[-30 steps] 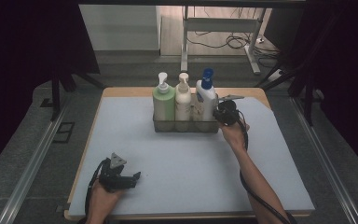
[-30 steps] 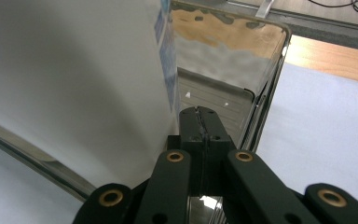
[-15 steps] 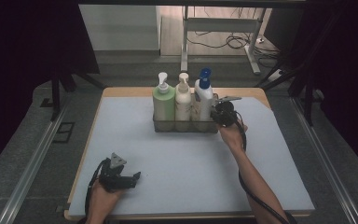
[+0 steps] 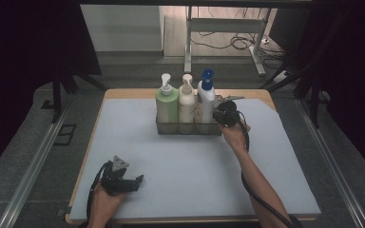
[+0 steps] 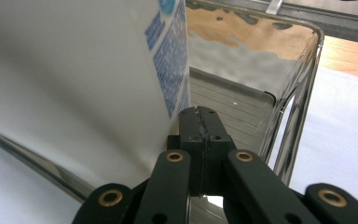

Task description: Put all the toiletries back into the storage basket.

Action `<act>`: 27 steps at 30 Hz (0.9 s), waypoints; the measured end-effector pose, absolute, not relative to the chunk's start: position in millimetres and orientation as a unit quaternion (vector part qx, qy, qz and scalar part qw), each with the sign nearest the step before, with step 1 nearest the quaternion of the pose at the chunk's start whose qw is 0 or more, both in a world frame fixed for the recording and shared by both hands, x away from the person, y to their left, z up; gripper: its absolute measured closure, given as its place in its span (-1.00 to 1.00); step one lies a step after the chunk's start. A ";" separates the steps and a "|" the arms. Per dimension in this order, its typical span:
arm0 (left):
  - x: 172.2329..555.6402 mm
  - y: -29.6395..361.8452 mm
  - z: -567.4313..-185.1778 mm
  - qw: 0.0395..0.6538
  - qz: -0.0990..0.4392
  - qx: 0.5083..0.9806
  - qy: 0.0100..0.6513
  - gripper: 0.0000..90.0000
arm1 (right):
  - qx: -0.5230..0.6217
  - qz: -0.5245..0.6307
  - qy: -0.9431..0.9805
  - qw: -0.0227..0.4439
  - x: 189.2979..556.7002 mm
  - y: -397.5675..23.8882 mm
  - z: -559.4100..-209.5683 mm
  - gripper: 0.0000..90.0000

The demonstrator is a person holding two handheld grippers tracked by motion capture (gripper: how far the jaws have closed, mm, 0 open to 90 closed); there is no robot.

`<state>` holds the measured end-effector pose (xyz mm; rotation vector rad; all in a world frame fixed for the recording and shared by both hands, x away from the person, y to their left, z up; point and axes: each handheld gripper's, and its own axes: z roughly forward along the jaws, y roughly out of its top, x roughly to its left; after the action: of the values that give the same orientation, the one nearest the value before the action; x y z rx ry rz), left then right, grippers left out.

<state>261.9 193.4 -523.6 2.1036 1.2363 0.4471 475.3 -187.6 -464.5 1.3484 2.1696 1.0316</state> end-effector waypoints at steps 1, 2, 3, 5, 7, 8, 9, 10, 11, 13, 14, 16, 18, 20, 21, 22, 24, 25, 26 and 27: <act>261.8 193.4 -523.6 0.325 0.170 0.802 0.471 -0.72 | 0.481 0.367 0.773 0.191 475.4 -187.3 -464.9 0.98; 261.8 193.4 -523.6 0.325 0.171 0.802 0.471 -0.72 | 0.483 0.368 0.772 0.188 475.1 -187.0 -465.0 0.98; 261.8 193.4 -523.6 0.325 0.170 0.802 0.471 -0.72 | 0.480 0.367 0.774 0.191 474.6 -186.3 -465.6 0.98; 261.8 193.3 -523.6 0.325 0.170 0.802 0.471 -0.72 | 0.479 0.367 0.775 0.191 473.8 -185.6 -466.0 0.98; 261.8 193.4 -523.6 0.325 0.170 0.802 0.471 -0.72 | 0.478 0.368 0.775 0.190 473.2 -184.5 -466.4 0.98; 261.8 193.3 -523.6 0.325 0.171 0.802 0.471 -0.72 | 0.477 0.368 0.775 0.190 473.1 -184.1 -466.7 0.98; 261.8 193.3 -523.6 0.325 0.171 0.802 0.471 -0.72 | 0.477 0.368 0.776 0.190 472.9 -183.6 -466.9 0.98; 261.9 193.4 -523.6 0.325 0.170 0.802 0.471 -0.72 | 0.476 0.368 0.776 0.190 472.8 -183.2 -466.9 0.98; 261.8 193.3 -523.6 0.325 0.170 0.802 0.471 -0.72 | 0.475 0.368 0.776 0.189 472.6 -182.8 -467.0 0.98; 261.8 193.3 -523.6 0.325 0.170 0.802 0.471 -0.72 | 0.475 0.367 0.777 0.190 472.5 -182.1 -467.2 0.98; 261.8 193.3 -523.6 0.325 0.170 0.802 0.471 -0.72 | 0.475 0.367 0.777 0.189 472.6 -182.0 -467.4 0.98; 261.8 193.3 -523.6 0.325 0.170 0.802 0.471 -0.72 | 0.473 0.366 0.779 0.191 472.7 -181.6 -467.9 0.98; 261.9 193.4 -523.6 0.325 0.170 0.802 0.471 -0.72 | 0.473 0.365 0.779 0.190 472.6 -181.1 -468.1 0.98; 261.9 193.3 -523.6 0.325 0.170 0.802 0.471 -0.72 | 0.474 0.366 0.778 0.190 472.4 -180.8 -468.2 0.98; 261.9 193.4 -523.6 0.325 0.170 0.802 0.471 -0.72 | 0.474 0.366 0.778 0.190 472.3 -180.7 -468.3 0.98; 261.9 193.3 -523.6 0.325 0.170 0.802 0.471 -0.72 | 0.473 0.365 0.779 0.190 472.3 -180.6 -468.2 0.98; 261.9 193.3 -523.6 0.325 0.170 0.802 0.471 -0.72 | 0.473 0.364 0.779 0.190 472.0 -180.0 -468.0 0.98; 261.9 193.3 -523.6 0.325 0.170 0.802 0.471 -0.72 | 0.474 0.364 0.779 0.189 471.6 -179.5 -467.9 0.98; 262.0 193.4 -523.6 0.325 0.170 0.802 0.471 -0.72 | 0.474 0.365 0.779 0.187 471.2 -179.0 -467.8 0.98; 261.9 193.3 -523.6 0.325 0.170 0.802 0.471 -0.72 | 0.472 0.366 0.781 0.185 471.0 -178.4 -467.8 0.98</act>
<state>261.9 193.3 -523.6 2.1037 1.2360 0.4470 471.0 -178.4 -467.8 1.3299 2.2000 1.0307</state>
